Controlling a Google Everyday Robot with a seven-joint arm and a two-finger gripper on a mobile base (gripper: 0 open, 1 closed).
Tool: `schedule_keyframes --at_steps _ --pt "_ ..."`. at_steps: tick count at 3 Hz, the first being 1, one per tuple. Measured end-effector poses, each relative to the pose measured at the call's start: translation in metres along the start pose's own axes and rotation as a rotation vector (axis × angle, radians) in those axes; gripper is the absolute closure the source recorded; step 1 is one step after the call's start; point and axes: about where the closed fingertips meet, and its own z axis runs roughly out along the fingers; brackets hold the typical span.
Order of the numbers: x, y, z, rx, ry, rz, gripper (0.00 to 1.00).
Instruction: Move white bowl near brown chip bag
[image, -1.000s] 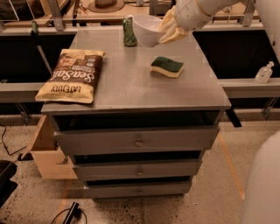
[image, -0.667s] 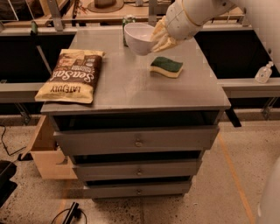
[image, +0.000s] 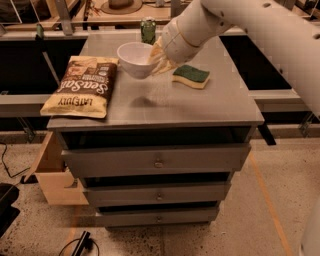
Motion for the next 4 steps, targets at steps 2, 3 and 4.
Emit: schedule_keyframes --at_steps 2,3,4 --pt "-0.019 0.019 0.047 -0.112 0.019 -0.047 1.00" --pt "-0.020 0.020 0.051 -0.119 0.018 -0.049 0.75" --pt "-0.021 0.021 0.052 -0.122 0.016 -0.050 0.52"
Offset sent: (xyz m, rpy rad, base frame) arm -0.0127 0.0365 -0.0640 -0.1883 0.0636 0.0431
